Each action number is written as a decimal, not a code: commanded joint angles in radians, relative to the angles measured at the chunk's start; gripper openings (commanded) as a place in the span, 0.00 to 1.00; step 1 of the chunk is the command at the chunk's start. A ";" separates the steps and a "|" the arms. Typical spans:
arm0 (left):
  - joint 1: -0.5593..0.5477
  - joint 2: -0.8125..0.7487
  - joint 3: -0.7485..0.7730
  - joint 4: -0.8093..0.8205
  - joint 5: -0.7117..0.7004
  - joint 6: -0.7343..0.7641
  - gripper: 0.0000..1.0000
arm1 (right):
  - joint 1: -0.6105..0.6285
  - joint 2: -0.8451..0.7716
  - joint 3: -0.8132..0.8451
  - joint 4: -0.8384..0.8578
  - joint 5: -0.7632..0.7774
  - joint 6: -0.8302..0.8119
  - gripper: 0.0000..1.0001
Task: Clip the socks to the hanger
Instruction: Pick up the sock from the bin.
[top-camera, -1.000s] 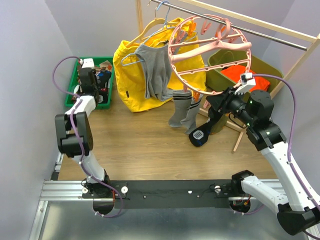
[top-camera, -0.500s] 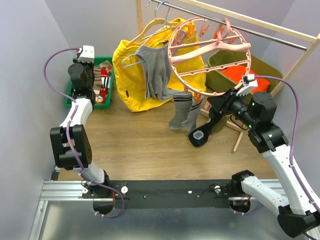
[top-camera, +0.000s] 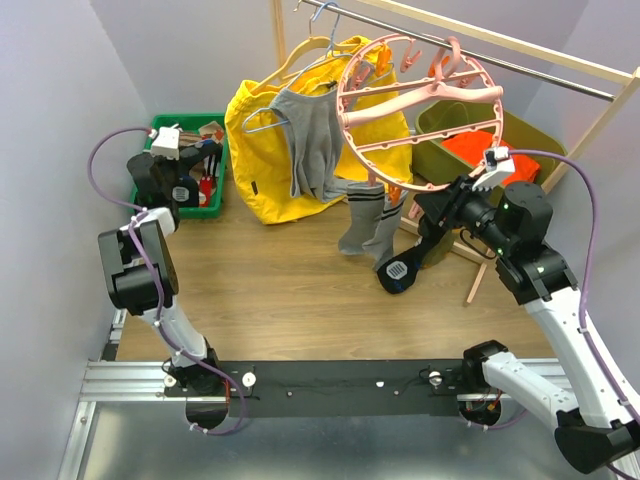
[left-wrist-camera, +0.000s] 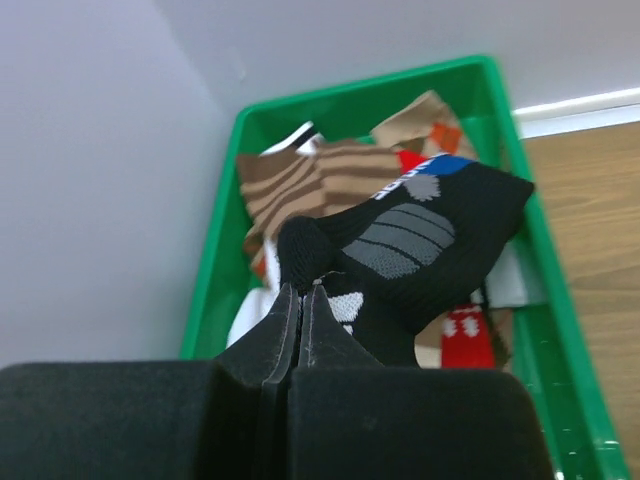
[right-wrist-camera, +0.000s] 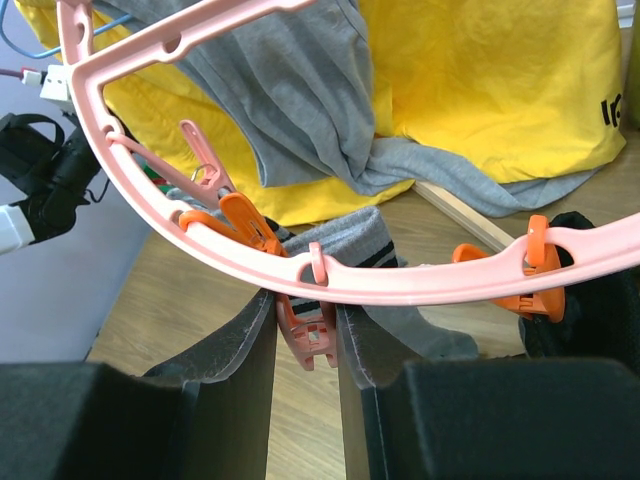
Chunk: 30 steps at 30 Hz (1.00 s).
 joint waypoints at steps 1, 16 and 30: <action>0.026 -0.034 0.032 -0.076 -0.170 -0.069 0.07 | 0.000 0.022 0.022 -0.016 0.010 -0.008 0.01; 0.006 -0.146 0.012 -0.233 -0.510 -0.108 0.64 | 0.002 0.007 0.002 -0.006 0.010 -0.025 0.01; -0.150 0.128 0.530 -0.679 -0.352 -0.052 0.66 | 0.002 0.025 0.004 -0.005 0.009 -0.035 0.01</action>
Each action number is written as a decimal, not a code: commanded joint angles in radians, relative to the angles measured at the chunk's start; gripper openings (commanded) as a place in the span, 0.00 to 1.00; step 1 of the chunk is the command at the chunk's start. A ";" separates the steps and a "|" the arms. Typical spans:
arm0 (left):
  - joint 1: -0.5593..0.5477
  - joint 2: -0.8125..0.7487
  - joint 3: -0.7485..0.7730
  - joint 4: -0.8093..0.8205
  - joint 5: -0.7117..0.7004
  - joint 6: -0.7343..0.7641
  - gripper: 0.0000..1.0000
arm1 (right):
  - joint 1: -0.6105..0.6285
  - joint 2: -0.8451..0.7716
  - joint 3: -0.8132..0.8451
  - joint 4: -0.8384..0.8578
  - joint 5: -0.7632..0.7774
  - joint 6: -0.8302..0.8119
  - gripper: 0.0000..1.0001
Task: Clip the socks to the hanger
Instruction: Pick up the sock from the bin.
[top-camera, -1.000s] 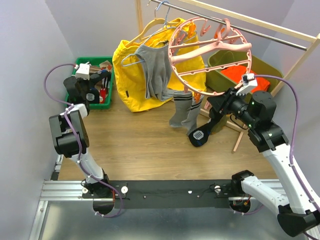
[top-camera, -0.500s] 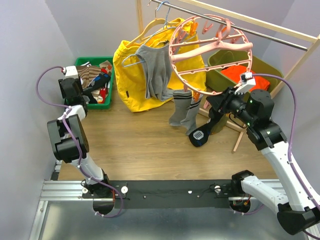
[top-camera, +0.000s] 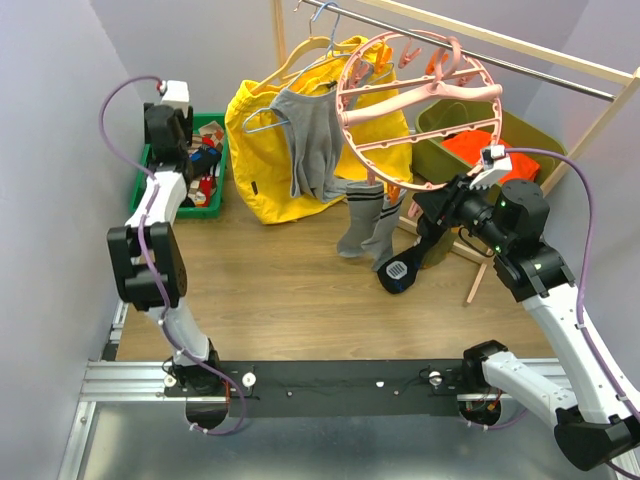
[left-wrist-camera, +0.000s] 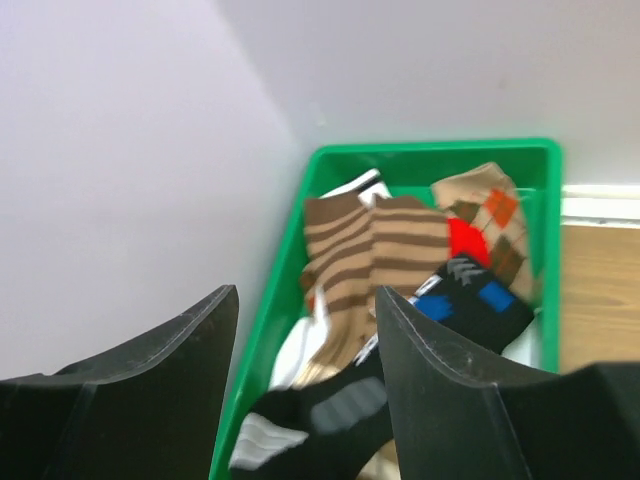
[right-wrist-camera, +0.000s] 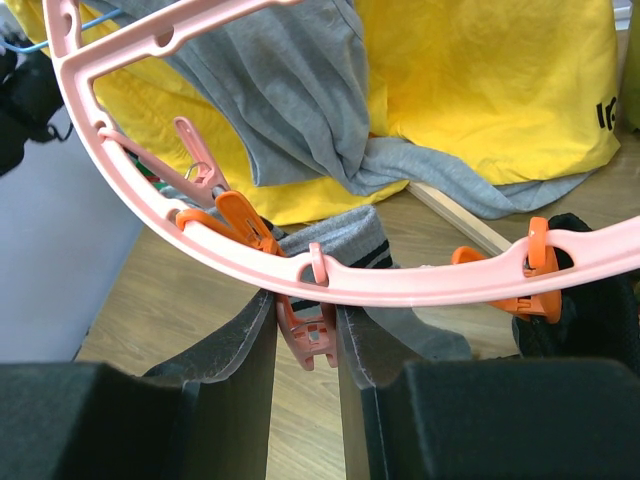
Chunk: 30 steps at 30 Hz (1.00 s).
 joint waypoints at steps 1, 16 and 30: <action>-0.003 0.201 0.222 -0.300 0.103 -0.110 0.66 | 0.002 0.006 0.004 -0.014 0.008 -0.014 0.01; -0.019 0.602 0.628 -0.569 0.144 -0.319 0.59 | 0.002 0.013 0.008 -0.029 0.011 -0.015 0.01; -0.026 0.615 0.629 -0.607 0.132 -0.290 0.16 | 0.000 0.020 0.001 -0.018 0.003 -0.011 0.01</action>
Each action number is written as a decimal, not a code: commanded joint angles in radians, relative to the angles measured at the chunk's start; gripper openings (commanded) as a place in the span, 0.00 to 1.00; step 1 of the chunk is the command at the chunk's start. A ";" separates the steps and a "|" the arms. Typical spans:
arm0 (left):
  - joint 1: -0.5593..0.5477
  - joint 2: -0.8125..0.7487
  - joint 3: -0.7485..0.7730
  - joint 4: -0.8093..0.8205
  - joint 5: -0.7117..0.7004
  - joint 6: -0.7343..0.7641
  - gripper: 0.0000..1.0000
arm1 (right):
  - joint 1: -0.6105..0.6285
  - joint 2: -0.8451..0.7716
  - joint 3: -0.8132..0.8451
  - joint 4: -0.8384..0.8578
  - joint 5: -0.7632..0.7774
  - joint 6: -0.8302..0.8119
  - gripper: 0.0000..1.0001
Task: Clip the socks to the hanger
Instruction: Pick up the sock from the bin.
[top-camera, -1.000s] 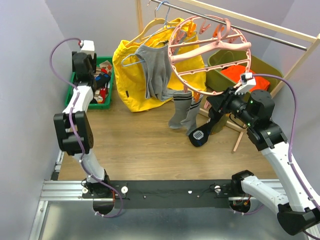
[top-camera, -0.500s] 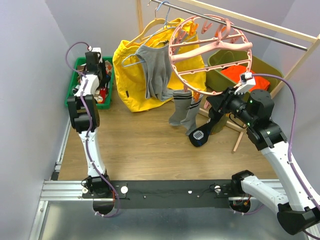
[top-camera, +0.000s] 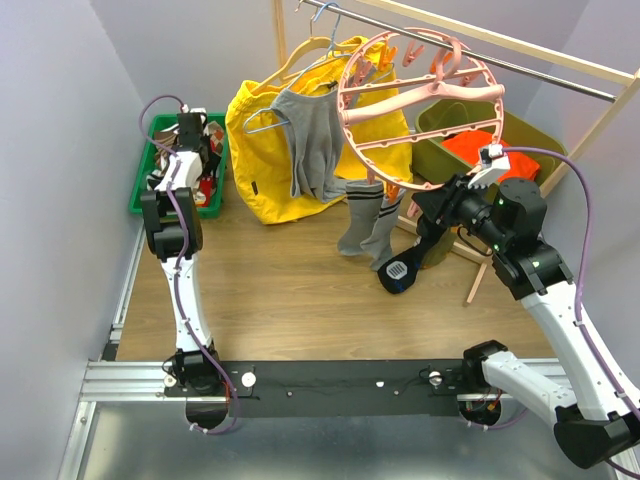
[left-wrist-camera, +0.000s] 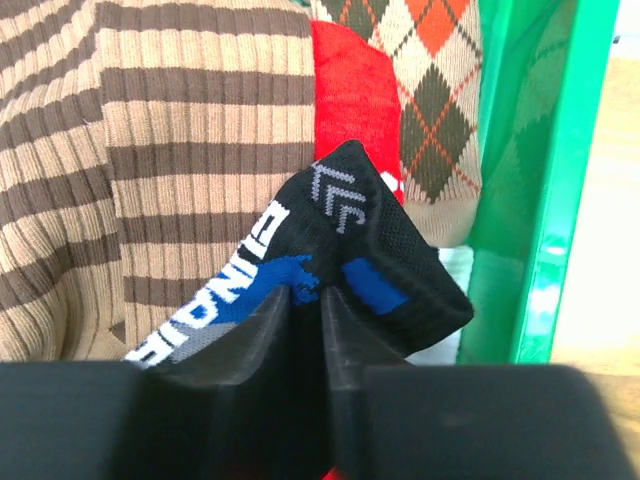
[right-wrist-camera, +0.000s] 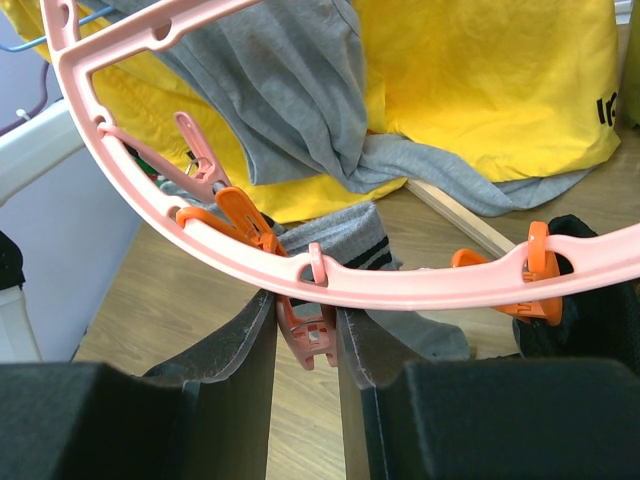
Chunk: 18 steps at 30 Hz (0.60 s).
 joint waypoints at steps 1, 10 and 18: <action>-0.006 -0.052 -0.023 -0.034 0.005 0.009 0.05 | 0.002 0.005 0.001 -0.016 0.003 -0.009 0.01; -0.005 -0.186 -0.079 -0.017 0.031 0.009 0.00 | 0.002 -0.010 0.007 -0.019 0.000 -0.012 0.01; 0.006 -0.425 -0.213 0.044 0.058 -0.005 0.00 | 0.000 -0.016 0.008 -0.010 -0.011 -0.017 0.01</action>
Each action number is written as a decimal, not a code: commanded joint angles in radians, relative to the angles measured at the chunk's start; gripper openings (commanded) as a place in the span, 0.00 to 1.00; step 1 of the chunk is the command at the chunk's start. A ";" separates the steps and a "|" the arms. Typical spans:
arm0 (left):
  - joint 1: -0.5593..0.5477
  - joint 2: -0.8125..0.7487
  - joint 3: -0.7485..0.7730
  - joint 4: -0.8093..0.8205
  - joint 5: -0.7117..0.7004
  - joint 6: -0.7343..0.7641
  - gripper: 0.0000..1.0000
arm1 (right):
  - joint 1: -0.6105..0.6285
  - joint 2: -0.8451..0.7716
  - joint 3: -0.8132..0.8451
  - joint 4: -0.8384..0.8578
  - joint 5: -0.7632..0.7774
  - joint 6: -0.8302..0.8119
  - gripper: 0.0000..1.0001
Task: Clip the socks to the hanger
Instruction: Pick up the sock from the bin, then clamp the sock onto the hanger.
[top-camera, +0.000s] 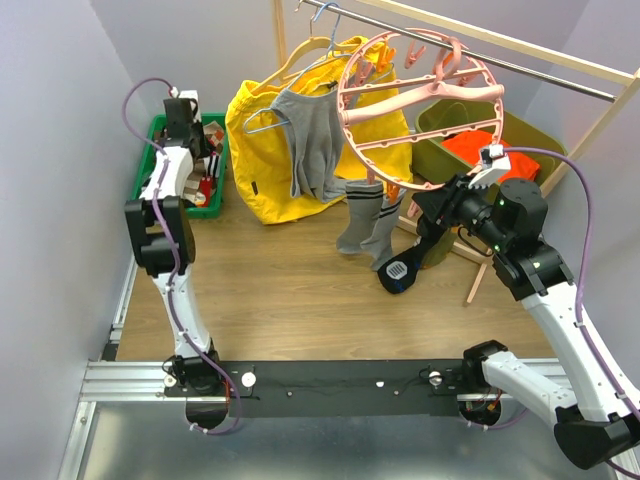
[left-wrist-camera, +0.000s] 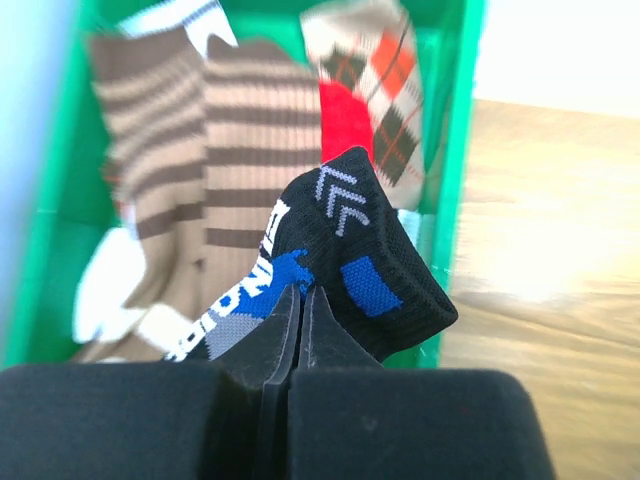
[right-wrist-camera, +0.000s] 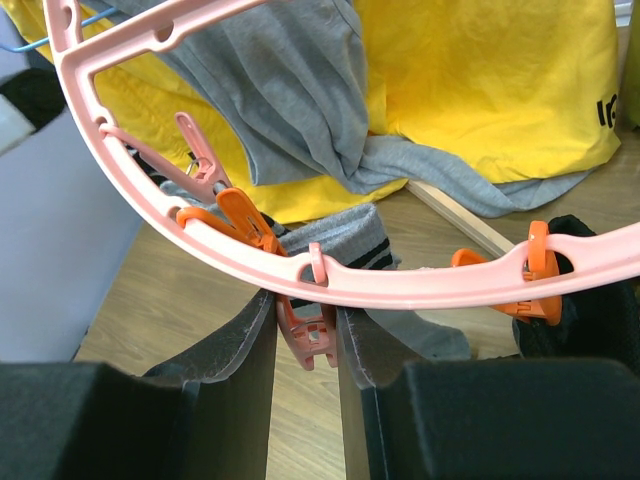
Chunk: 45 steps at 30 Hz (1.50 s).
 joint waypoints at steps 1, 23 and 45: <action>0.005 -0.226 -0.060 0.053 0.031 -0.008 0.00 | 0.002 -0.010 0.008 -0.010 -0.012 -0.018 0.01; -0.482 -1.139 -0.686 0.217 0.258 -0.205 0.00 | 0.002 -0.013 -0.010 0.075 -0.029 0.011 0.01; -1.091 -1.247 -1.140 0.762 0.137 -0.583 0.00 | 0.002 -0.019 -0.051 0.149 -0.059 0.098 0.01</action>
